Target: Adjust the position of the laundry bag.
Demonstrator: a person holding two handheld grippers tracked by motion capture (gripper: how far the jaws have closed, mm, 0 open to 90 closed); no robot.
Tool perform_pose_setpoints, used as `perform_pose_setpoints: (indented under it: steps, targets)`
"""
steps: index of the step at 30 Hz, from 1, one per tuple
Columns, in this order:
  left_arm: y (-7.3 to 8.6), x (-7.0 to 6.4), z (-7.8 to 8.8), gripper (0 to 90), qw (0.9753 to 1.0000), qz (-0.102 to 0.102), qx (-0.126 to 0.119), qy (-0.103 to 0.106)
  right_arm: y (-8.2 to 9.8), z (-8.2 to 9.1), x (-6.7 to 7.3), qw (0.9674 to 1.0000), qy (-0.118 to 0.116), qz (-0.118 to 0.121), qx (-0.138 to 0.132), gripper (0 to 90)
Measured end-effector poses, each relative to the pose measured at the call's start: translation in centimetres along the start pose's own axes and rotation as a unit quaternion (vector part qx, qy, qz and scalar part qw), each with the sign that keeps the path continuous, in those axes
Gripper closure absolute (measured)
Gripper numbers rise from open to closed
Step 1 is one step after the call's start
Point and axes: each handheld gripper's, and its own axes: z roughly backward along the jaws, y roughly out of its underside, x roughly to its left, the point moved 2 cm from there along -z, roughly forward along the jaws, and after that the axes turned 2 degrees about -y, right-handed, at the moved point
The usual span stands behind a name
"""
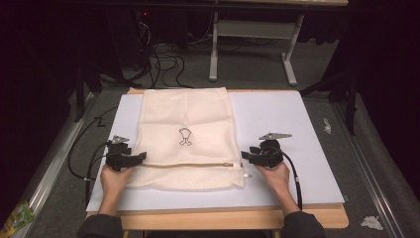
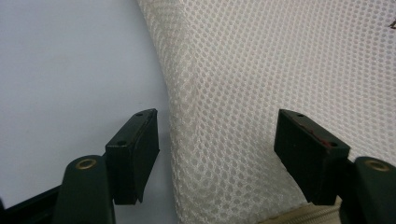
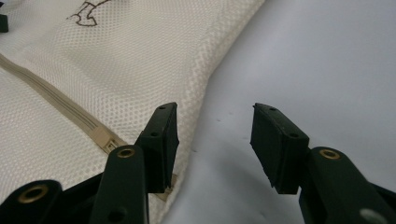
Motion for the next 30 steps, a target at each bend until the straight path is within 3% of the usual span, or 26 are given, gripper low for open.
perform_pose_setpoints:
  steps: [8, 18, 23, 24, 29, 30]
  targets:
    - [0.0, 0.0, -0.2, 32.4, 1.0000, 0.000, 0.000, -0.002, -0.7, -1.5, 1.1, 0.9998, -0.013, 0.005, 0.015, 52.5]
    - [-0.2, -0.3, -0.3, 34.4, 0.9999, -0.011, 0.007, -0.010, -1.3, -3.5, 2.3, 0.9991, -0.008, 0.007, 0.040, 54.4]
    - [-0.3, -0.4, -0.2, 41.8, 0.9998, -0.005, 0.010, -0.016, -1.2, -4.2, 2.3, 0.9984, -0.005, 0.004, 0.056, 56.8]
    - [-0.3, -0.5, -0.2, 48.4, 0.9997, -0.007, 0.011, -0.018, -1.3, -4.3, 2.3, 0.9984, -0.001, 0.006, 0.057, 59.6]
    - [-0.6, -0.9, -0.3, 55.7, 0.9992, -0.024, 0.019, -0.024, -1.4, -4.4, 2.6, 0.9978, 0.009, 0.019, 0.062, 67.6]
    - [-0.7, -1.0, -0.4, 62.3, 0.9992, -0.026, 0.020, -0.022, -1.5, -4.5, 2.6, 0.9974, 0.011, 0.023, 0.067, 73.5]
